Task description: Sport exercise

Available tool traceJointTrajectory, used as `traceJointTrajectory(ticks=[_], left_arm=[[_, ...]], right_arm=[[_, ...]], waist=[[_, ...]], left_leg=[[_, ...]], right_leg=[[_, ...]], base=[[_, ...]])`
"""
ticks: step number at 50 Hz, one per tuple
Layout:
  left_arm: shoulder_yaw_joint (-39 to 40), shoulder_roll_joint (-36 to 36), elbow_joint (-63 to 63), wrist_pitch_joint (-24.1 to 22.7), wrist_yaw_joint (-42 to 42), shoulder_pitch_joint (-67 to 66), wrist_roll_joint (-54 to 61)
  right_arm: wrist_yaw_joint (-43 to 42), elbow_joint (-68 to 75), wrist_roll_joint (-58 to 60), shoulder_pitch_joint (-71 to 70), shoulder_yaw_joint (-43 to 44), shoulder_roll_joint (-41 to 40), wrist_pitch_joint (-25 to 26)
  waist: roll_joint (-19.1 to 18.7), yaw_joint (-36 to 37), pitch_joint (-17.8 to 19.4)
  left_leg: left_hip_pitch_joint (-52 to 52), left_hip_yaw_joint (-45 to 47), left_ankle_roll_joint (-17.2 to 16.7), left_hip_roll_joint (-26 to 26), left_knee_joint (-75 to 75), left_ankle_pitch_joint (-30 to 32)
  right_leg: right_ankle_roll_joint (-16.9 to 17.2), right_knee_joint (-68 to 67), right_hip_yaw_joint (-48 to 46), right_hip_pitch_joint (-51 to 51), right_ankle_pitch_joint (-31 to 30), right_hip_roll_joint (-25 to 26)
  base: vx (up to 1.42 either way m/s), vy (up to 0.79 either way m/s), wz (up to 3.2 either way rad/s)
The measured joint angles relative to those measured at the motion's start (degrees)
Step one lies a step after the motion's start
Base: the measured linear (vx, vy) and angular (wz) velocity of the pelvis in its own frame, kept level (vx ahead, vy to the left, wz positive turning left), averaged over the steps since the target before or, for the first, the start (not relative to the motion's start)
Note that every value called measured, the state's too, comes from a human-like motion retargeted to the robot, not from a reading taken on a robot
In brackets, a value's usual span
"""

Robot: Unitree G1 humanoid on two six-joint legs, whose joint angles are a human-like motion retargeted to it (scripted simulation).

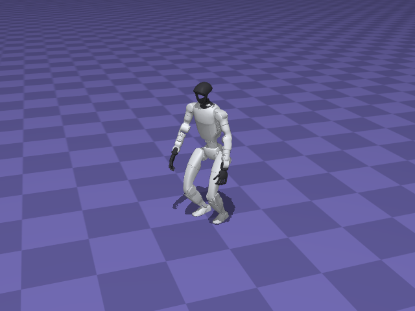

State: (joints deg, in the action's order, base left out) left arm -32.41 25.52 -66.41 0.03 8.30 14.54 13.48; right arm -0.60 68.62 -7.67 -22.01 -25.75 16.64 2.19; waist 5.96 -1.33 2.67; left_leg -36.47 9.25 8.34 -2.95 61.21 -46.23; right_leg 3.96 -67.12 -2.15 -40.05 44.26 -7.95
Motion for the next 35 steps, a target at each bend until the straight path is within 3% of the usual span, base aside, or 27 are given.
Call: traceJointTrajectory(ticks=[8,25,28,35], left_arm=[[1.94,-2.67,-0.41,-0.47,0.73,-4.04,0.26],[5.89,-3.51,-1.99,-0.97,1.00,-6.66,3.31],[6.05,-3.55,-1.37,-1.39,0.23,-6.61,4.34],[5.75,-2.89,-0.71,-1.60,-1.05,-4.47,6.84]], right_arm=[[2.87,-3.10,-3.39,7.69,2.55,-0.46,-0.98],[0.36,-3.73,-6.18,11.59,5.16,0.67,-2.79],[-0.15,-3.67,-6.75,12.62,5.11,0.49,-3.01],[-0.39,-2.96,-7.98,11.62,4.06,0.51,-2.99]], waist=[[0.55,0.85,-4.94],[1.18,0.38,-8.35],[1.84,0.20,-8.01],[1.74,0.77,-8.34]], left_leg=[[2.83,-3.70,-2.58,-2.60,-17.29,8.65],[9.97,-5.25,-3.18,-6.28,-26.84,11.73],[8.80,-4.66,-3.27,-6.90,-22.75,10.87],[10.27,-5.50,-3.11,-6.50,-26.21,11.47]], right_leg=[[1.42,13.81,-0.66,2.07,-6.22,0.27],[1.48,14.76,-0.63,5.80,-5.19,-2.78],[1.71,11.18,-0.19,5.10,-4.42,-4.07],[1.34,13.25,-0.52,5.76,-5.01,-3.01]], base=[[0.02,0.00,0.31],[0.01,0.00,0.09],[-0.03,0.00,0.04],[0.01,0.00,0.00]])
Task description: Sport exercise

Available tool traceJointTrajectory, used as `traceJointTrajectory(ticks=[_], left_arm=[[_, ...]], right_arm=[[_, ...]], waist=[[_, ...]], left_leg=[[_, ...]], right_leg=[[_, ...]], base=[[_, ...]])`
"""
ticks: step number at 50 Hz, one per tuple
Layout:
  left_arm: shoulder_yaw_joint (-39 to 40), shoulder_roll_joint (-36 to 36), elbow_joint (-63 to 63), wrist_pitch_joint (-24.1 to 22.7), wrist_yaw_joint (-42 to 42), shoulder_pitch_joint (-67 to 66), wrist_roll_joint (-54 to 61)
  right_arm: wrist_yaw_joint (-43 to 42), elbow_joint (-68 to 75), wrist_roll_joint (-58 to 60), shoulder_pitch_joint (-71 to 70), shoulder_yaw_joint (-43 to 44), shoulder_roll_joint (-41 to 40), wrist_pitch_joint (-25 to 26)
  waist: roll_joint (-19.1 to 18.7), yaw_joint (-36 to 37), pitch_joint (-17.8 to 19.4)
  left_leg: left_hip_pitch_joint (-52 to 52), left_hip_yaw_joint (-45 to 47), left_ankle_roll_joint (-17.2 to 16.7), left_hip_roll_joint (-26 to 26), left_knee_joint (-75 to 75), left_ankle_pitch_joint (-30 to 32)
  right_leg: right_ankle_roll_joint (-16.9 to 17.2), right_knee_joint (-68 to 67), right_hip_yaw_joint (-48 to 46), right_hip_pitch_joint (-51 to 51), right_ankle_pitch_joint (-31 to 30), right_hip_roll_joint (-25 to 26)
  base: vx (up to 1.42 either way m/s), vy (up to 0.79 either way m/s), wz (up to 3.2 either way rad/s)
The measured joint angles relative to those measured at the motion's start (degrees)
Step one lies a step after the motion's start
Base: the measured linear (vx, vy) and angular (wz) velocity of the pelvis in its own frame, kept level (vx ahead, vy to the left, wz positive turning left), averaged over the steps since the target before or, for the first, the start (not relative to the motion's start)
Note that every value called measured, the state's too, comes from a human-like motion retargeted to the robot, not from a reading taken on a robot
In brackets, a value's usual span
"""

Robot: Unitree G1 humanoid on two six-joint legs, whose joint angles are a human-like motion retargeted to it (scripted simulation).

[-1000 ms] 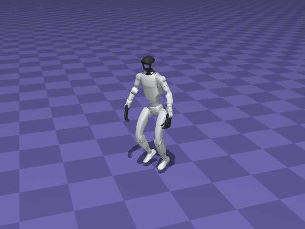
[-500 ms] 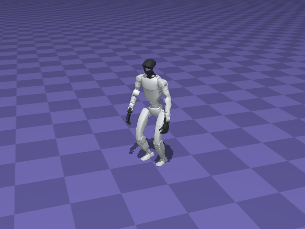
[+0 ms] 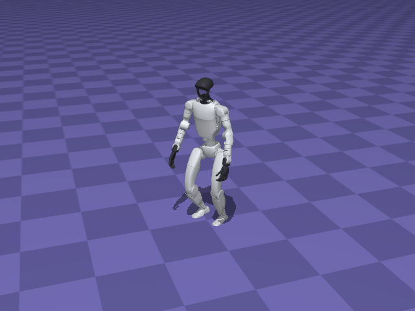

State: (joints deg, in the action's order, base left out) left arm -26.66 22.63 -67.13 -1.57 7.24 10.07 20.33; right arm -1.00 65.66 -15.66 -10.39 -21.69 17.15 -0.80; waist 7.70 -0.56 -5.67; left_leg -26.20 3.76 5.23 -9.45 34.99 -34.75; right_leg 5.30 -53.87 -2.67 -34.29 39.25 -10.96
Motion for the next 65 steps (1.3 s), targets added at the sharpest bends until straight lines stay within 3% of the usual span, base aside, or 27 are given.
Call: traceJointTrajectory(ticks=[18,42,51,56,60,63,65], left_arm=[[-2.71,-0.09,-3.17,1.15,2.87,2.51,-4.46],[-0.03,3.15,5.39,-0.43,5.70,1.67,-6.98],[-0.32,3.17,8.29,-1.42,8.19,-2.01,-6.67],[-1.67,2.77,7.06,-1.69,6.85,-1.51,-8.21],[-2.73,2.66,4.79,-1.41,4.87,-0.48,-10.59],[-2.95,3.72,6.15,-2.18,5.60,-4.02,-8.70],[-2.55,3.79,7.59,-2.02,7.89,-7.22,-6.61]], right_arm=[[4.54,2.61,2.54,-1.39,-4.55,-1.54,1.41],[5.75,-4.44,5.49,-1.44,-3.45,0.15,-0.25],[7.37,-9.74,4.46,-0.72,-4.64,0.90,-2.12],[6.46,-11.58,5.24,-1.71,-6.99,2.18,-3.25],[3.92,-11.07,6.88,-2.89,-6.72,2.04,-3.85],[3.73,-11.55,5.35,-1.07,-5.68,2.19,-3.25],[4.52,-11.42,4.62,1.19,-5.11,2.22,-1.68]], waist=[[0.53,0.22,0.90],[-1.07,-0.95,1.19],[-0.86,-1.01,6.04],[-1.76,0.49,9.70],[-1.03,1.20,8.58],[-0.86,1.30,6.25],[-0.45,0.43,2.66]], left_leg=[[-4.66,0.21,-0.55,1.18,6.17,-0.89],[-8.70,-0.66,-1.69,2.54,3.80,0.78],[-20.02,-1.22,-1.15,4.37,21.59,-4.95],[-28.66,-2.26,0.13,7.01,41.82,-12.56],[-30.96,-1.93,0.31,7.46,49.12,-15.25],[-20.86,-4.20,-2.73,6.52,38.50,-10.46],[-14.24,-1.53,-6.09,8.76,27.08,4.66]], right_leg=[[-0.63,-2.52,0.18,-2.74,-0.47,0.76],[-1.25,0.25,-1.08,-6.23,-2.34,2.24],[-2.45,-10.76,-1.12,-13.94,0.30,3.44],[-4.72,-25.10,0.55,-20.64,6.75,6.76],[-6.14,-32.51,1.52,-22.94,10.66,7.26],[-2.98,-23.27,3.11,-14.09,3.62,8.92],[0.39,-13.67,1.85,-8.37,-9.32,5.97]], base=[[-0.01,-0.01,0.01],[-0.01,0.00,0.03],[-0.08,-0.04,0.04],[-0.02,-0.07,-0.10],[0.13,-0.07,0.02],[0.33,-0.06,0.05],[0.40,-0.05,0.40]])
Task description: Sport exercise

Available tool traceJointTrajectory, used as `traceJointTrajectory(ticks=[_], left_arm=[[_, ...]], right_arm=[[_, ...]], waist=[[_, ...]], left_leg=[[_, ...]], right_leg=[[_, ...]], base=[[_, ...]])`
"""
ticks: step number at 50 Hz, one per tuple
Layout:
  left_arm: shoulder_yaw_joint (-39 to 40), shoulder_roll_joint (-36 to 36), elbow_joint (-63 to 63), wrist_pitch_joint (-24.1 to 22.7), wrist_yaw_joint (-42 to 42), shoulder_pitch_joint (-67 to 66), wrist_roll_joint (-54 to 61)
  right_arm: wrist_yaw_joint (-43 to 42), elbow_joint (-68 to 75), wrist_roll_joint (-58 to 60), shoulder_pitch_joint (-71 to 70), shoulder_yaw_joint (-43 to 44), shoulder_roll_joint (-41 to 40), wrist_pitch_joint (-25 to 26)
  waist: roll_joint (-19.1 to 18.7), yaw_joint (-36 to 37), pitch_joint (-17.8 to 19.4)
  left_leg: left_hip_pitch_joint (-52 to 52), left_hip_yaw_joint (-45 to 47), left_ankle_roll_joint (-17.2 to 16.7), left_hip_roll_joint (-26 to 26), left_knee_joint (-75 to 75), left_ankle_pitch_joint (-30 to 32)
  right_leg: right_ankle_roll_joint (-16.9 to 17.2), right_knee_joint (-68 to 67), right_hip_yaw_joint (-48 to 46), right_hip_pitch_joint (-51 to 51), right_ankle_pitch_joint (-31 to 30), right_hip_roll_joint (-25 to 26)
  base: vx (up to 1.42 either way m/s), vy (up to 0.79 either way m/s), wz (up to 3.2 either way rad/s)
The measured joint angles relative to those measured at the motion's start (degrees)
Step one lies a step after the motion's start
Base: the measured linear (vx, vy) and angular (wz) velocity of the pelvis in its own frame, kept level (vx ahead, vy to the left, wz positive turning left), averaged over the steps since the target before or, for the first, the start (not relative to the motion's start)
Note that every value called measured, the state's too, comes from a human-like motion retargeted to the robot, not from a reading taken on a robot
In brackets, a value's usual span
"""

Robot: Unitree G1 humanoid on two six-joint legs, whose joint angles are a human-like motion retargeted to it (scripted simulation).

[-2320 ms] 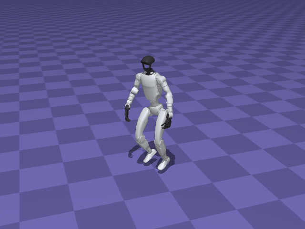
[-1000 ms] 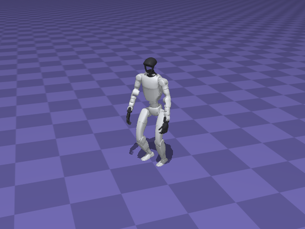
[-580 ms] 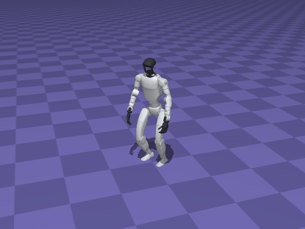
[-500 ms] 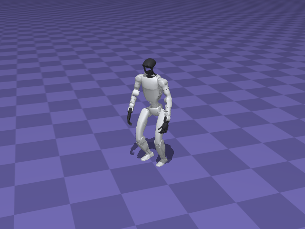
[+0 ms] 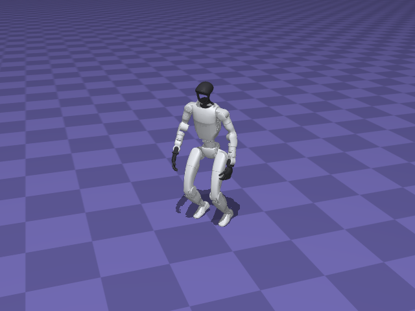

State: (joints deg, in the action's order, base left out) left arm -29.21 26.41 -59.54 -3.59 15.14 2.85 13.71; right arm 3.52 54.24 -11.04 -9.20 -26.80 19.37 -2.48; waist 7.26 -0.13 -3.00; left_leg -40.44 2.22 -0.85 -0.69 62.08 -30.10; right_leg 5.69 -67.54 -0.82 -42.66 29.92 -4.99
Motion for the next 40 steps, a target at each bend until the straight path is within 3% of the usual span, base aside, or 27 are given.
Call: traceJointTrajectory(ticks=[2,4,5,10,12,15,17,18,20,22,24,27,30,33,35,37,38,40], left_arm=[[0.95,-0.37,1.38,0.70,2.79,-2.86,1.58],[1.85,-0.42,2.73,1.41,5.18,-4.67,2.66],[2.26,-0.33,3.39,1.80,6.30,-5.32,3.18],[2.98,1.13,6.03,2.33,7.42,-6.85,3.18],[2.62,1.39,6.09,2.02,6.97,-7.97,1.96],[1.30,3.75,5.00,1.63,4.60,-7.25,-3.56],[-0.05,4.68,1.63,1.94,1.93,-3.77,-7.86],[-0.11,4.25,-0.23,1.73,0.68,-1.28,-8.43],[-0.58,3.29,-1.31,1.23,0.11,0.79,-6.76],[-0.44,2.55,-0.91,1.06,1.29,1.13,-3.65],[-0.57,2.67,-0.15,0.90,2.13,2.14,-2.23],[-1.45,3.00,0.35,0.88,2.68,4.32,-1.78],[-2.53,2.77,0.17,0.34,1.40,6.05,-2.72],[-3.79,2.20,-1.01,-0.12,0.42,5.81,-4.98],[-5.05,2.16,-2.02,-0.17,-1.21,5.36,-7.99],[-5.93,2.30,-4.07,0.28,-3.83,5.68,-12.51],[-5.65,1.84,-5.40,0.83,-4.94,5.66,-13.99],[-3.96,0.50,-7.12,1.07,-6.71,5.33,-14.09]], right_arm=[[2.13,0.46,0.67,2.19,-0.02,0.31,2.10],[4.25,1.15,1.38,3.49,0.09,0.86,3.49],[5.29,1.52,1.52,3.95,0.25,1.17,3.95],[7.95,2.30,0.07,4.82,2.35,2.44,4.05],[7.97,2.59,0.14,5.25,2.30,1.93,3.81],[6.48,3.93,3.35,2.81,0.71,1.44,3.23],[5.02,6.01,7.12,-0.83,-0.38,0.26,3.32],[4.73,7.39,8.11,-2.87,-0.41,-0.59,3.47],[5.05,8.11,8.09,-3.19,-0.90,-1.22,4.09],[6.69,8.02,7.34,-1.60,-1.61,-1.09,5.25],[8.35,7.76,7.72,-0.73,-2.44,-0.47,5.96],[9.81,7.63,8.01,-0.17,-3.21,0.66,5.94],[9.26,7.53,7.28,0.05,-3.28,1.59,5.35],[8.28,7.76,7.15,-0.02,-3.85,1.23,4.48],[5.96,7.66,8.29,-0.93,-4.96,0.93,3.43],[2.21,7.45,11.49,-3.72,-5.69,0.52,2.42],[0.50,7.40,12.74,-5.11,-5.29,0.01,2.18],[-1.98,7.53,12.69,-7.08,-3.89,-1.11,2.21]], waist=[[0.62,-1.08,-4.53],[1.15,-1.75,-7.36],[1.33,-1.86,-8.18],[0.27,-1.11,-8.61],[0.43,-1.50,-8.68],[0.35,-1.69,-7.35],[-0.13,-2.26,-3.05],[-0.62,-1.82,-0.18],[-1.20,-1.71,1.17],[-0.82,-3.24,-2.13],[-0.47,-3.92,-5.29],[-0.69,-3.52,-7.74],[-1.12,-2.99,-9.40],[-1.05,-2.90,-10.27],[-0.79,-2.76,-10.63],[-0.99,-2.97,-6.99],[-1.06,-3.25,-4.65],[-1.50,-2.67,0.69]], left_leg=[[2.22,1.84,-4.88,-0.53,-9.82,17.70],[2.40,3.53,-7.18,-1.59,-14.04,26.08],[2.31,4.10,-7.62,-2.24,-14.90,28.05],[3.11,3.84,-5.98,-4.02,-15.64,26.21],[0.82,4.00,-2.88,-4.75,-9.27,18.97],[-1.77,4.32,6.13,-4.09,3.94,-7.56],[-0.30,5.97,8.78,-1.28,9.66,-15.51],[2.58,5.78,8.26,-0.40,8.59,-15.06],[6.44,3.87,4.02,-0.79,1.66,-5.67],[5.81,4.79,-2.22,-0.44,-7.81,14.83],[1.82,5.29,-6.73,-0.38,-11.97,26.99],[-4.00,4.21,-9.02,-0.53,-12.35,30.61],[-6.81,2.90,-8.73,-0.89,-13.63,30.90],[-9.48,2.04,-4.87,-1.15,-7.53,23.58],[-12.21,1.78,1.58,-0.97,2.34,5.01],[-13.04,2.62,7.23,0.83,13.10,-11.59],[-12.22,3.71,8.74,2.37,16.56,-15.31],[-5.95,4.47,8.69,4.18,16.00,-16.00]], right_leg=[[4.12,6.61,-1.13,1.27,-15.01,-3.31],[6.37,8.14,-1.94,0.35,-21.84,-5.76],[7.01,8.05,-2.16,-0.18,-23.54,-6.58],[9.14,8.95,-2.13,-0.27,-26.26,-5.26],[7.58,4.25,-1.14,-1.86,-20.06,-5.19],[0.66,-6.08,-1.51,-3.36,5.59,-4.67],[-1.00,-11.00,-2.13,-1.84,10.92,-3.65],[-1.17,-10.24,-2.44,0.57,8.91,-2.57],[0.33,-4.46,-2.47,3.60,-0.53,-1.39],[6.77,3.62,-0.84,2.17,-19.19,-1.01],[9.31,6.98,-1.18,-1.95,-29.04,-1.73],[9.31,8.61,-1.80,-6.65,-31.44,-1.24],[9.31,11.04,-1.53,-8.55,-31.89,-0.18],[8.13,7.16,0.79,-9.82,-24.52,1.10],[2.59,-0.54,1.07,-11.65,-5.30,1.89],[-1.34,-9.85,0.99,-12.07,9.55,3.09],[-1.92,-12.94,1.16,-11.34,12.32,3.86],[-1.76,-12.34,1.80,-5.82,10.82,5.90]], base=[[0.36,-0.05,0.58],[0.27,-0.03,0.53],[0.20,-0.02,0.31],[0.10,-0.01,0.00],[-0.04,0.00,0.00],[-0.03,-0.03,-0.17],[0.01,-0.05,-0.23],[0.04,-0.06,-0.30],[0.07,-0.09,0.03],[0.07,-0.12,0.75],[0.02,-0.14,0.68],[-0.01,-0.11,0.28],[-0.01,-0.07,0.04],[-0.07,0.01,-0.03],[-0.09,-0.01,-0.20],[-0.02,-0.02,-0.34],[0.01,-0.02,-0.40],[0.05,-0.01,-0.48]])
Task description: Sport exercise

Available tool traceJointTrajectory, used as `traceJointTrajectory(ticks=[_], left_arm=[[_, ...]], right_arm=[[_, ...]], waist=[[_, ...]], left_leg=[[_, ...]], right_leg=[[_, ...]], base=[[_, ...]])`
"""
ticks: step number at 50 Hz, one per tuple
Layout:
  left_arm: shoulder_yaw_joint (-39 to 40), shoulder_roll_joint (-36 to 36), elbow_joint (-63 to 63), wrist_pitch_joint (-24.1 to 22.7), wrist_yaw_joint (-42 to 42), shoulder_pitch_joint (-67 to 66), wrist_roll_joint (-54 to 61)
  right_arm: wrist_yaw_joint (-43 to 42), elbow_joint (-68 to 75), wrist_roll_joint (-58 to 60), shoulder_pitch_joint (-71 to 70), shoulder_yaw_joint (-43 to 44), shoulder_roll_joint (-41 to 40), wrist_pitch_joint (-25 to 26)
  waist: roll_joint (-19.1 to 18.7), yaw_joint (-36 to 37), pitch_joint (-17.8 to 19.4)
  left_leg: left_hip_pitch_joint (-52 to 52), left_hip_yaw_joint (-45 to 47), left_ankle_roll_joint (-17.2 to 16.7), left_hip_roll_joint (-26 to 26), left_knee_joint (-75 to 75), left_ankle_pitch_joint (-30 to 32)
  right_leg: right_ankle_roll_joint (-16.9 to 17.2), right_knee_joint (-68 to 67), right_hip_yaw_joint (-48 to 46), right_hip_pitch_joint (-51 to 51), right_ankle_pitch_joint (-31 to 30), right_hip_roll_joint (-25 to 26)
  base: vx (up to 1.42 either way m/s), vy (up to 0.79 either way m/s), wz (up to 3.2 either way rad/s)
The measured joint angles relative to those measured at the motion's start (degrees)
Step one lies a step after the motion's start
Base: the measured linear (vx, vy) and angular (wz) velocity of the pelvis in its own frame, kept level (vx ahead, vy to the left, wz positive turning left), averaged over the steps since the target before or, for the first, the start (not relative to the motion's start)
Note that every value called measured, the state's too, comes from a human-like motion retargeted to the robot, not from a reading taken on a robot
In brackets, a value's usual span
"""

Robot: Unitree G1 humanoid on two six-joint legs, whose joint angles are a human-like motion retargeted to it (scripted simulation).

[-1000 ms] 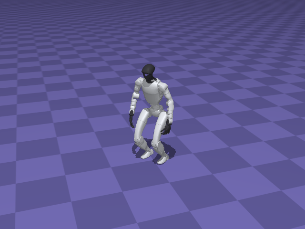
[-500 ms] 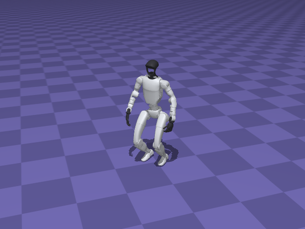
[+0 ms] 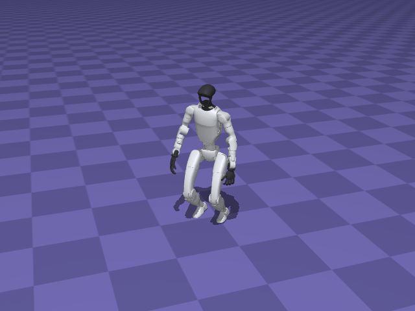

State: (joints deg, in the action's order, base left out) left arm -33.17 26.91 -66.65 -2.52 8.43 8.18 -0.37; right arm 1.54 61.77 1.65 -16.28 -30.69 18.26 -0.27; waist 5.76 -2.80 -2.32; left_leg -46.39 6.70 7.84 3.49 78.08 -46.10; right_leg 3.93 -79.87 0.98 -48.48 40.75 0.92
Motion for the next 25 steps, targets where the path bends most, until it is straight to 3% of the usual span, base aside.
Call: traceJointTrajectory(ticks=[2,5,8,11,13,15,17,18,20,22,25], left_arm=[[0.81,-0.87,0.04,-0.15,0.87,-2.60,4.02],[2.19,-1.32,0.53,0.18,4.82,-5.84,10.76],[2.33,-0.39,0.74,0.48,8.14,-6.38,13.11],[1.09,0.62,1.28,0.30,8.71,-5.80,12.89],[0.48,1.09,1.74,-0.25,8.05,-5.99,12.07],[-0.01,1.98,2.25,-0.97,6.72,-5.60,10.59],[-0.53,2.67,2.20,-1.47,3.58,-4.70,8.69],[-0.86,3.14,1.82,-1.57,1.47,-3.64,7.69],[-0.98,2.85,0.04,-1.42,-2.67,0.02,7.07],[-0.79,1.96,-0.73,-1.57,-3.58,0.87,7.97],[-0.44,0.20,-0.81,-1.52,-1.01,-0.63,10.05]], right_arm=[[0.42,-0.40,-2.71,1.83,1.14,-0.43,0.50],[4.37,-0.46,-6.91,5.36,1.96,-0.38,2.38],[7.78,0.40,-8.76,7.06,2.60,0.47,3.33],[8.53,2.01,-11.01,7.78,3.57,1.62,2.99],[7.65,2.94,-11.94,8.22,3.94,1.77,2.69],[5.71,4.17,-12.54,7.36,4.39,2.17,1.99],[1.34,5.13,-11.54,5.73,4.42,2.04,0.83],[-1.37,5.58,-10.60,4.24,4.38,1.85,0.26],[-6.35,6.59,-8.65,0.12,4.99,0.24,-0.57],[-6.69,5.84,-8.72,-0.33,4.87,-1.00,-0.48],[-3.60,3.32,-9.80,2.91,4.10,-1.71,0.09]], waist=[[-0.09,-0.02,-0.27],[0.14,-0.55,-4.99],[0.27,-0.26,-8.57],[0.02,0.58,-9.74],[-0.08,0.58,-10.25],[-0.23,0.76,-10.87],[0.35,0.77,-9.61],[0.67,0.43,-7.81],[2.75,-1.30,-2.06],[2.82,-0.74,1.21],[1.90,-0.62,-0.77]], left_leg=[[4.69,-0.58,-3.25,-0.80,-7.43,8.59],[7.35,0.22,-10.74,-1.27,-20.59,30.78],[6.59,1.11,-14.01,-1.49,-26.10,39.11],[8.08,0.57,-13.39,-2.99,-28.54,38.30],[7.69,0.58,-11.41,-3.50,-25.58,34.39],[8.14,0.34,-7.73,-4.26,-21.99,24.76],[7.59,1.01,-1.84,-4.21,-14.58,8.52],[7.57,1.82,0.72,-3.69,-10.82,1.20],[9.02,3.95,3.92,-4.24,-8.01,-3.90],[12.69,3.35,2.00,-4.23,-11.34,0.11],[13.61,0.44,-5.84,-4.09,-22.31,17.06]], right_leg=[[2.83,6.83,1.56,4.31,-8.58,0.95],[10.00,17.76,2.44,5.74,-32.13,-0.42],[11.07,21.78,1.04,3.59,-40.60,-1.02],[11.07,23.26,1.02,4.41,-40.02,-1.11],[11.07,21.00,1.83,4.34,-37.07,-1.16],[10.54,18.06,3.07,4.97,-27.94,-1.26],[6.86,10.84,2.79,4.37,-11.69,-1.65],[5.80,6.90,2.43,4.17,-5.54,-1.95],[5.61,1.22,2.67,4.84,-0.71,-3.88],[5.55,3.65,2.60,7.68,-5.46,-3.27],[7.03,14.95,2.41,8.99,-17.73,-2.06]], base=[[0.11,-0.02,-0.25],[0.13,-0.04,-0.06],[0.08,-0.09,-0.12],[0.03,-0.02,-0.28],[-0.09,0.04,-0.29],[-0.10,0.08,-0.35],[-0.13,0.00,-0.39],[-0.13,-0.03,-0.04],[-0.12,-0.05,0.35],[-0.04,-0.07,0.03],[0.02,-0.10,0.27]])
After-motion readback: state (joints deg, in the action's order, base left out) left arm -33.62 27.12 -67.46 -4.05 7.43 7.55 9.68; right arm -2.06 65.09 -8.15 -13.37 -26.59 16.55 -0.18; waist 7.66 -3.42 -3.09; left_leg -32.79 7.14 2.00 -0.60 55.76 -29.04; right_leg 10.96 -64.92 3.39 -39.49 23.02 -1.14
